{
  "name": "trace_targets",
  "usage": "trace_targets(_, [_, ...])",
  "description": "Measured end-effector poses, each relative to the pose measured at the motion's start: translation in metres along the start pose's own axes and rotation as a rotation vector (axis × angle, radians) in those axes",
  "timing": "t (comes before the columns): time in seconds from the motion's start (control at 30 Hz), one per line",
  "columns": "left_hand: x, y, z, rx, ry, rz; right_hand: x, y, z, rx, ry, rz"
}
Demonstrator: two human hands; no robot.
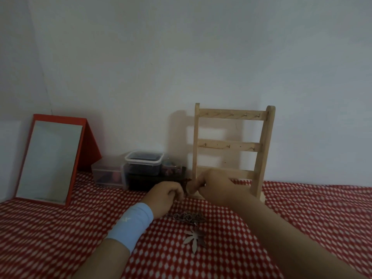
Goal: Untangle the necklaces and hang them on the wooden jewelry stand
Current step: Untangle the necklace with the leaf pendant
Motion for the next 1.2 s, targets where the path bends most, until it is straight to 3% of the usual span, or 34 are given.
trace_targets(0.23, [0.01,0.003,0.02,0.178,0.254,-0.071,-0.016,-0.005,0.028,0.211,-0.275,0.026])
trace_targets(0.47, [-0.001,0.001,0.031,0.245,0.4,0.089,-0.017,-0.012,0.026,0.277,-0.467,0.029])
trace_targets(0.6, [-0.014,-0.004,0.029,0.296,0.437,0.16,-0.004,-0.012,0.027,0.226,-0.543,-0.045])
trace_targets(0.7, [-0.021,-0.005,0.026,0.261,0.463,0.201,0.003,-0.005,0.035,0.195,-0.332,-0.09])
trace_targets(0.83, [-0.017,-0.002,0.01,0.164,0.247,0.116,-0.001,0.001,0.035,0.17,-0.017,-0.049])
trace_targets(0.97, [-0.01,0.002,-0.005,0.093,0.055,0.051,0.0,0.0,0.032,0.222,0.175,-0.032])
trace_targets(1.2, [-0.015,0.003,-0.017,0.045,-0.041,0.078,-0.006,0.0,0.034,0.237,0.446,-0.059])
Point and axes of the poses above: each hand's wrist, its own y-axis towards the middle knuckle, its own z-axis out of the palm, x = y × z, the point moved 9 cm from there along y, towards the middle knuckle, and after that the axes turned 4 degrees about -y, right-handed, at the moved point
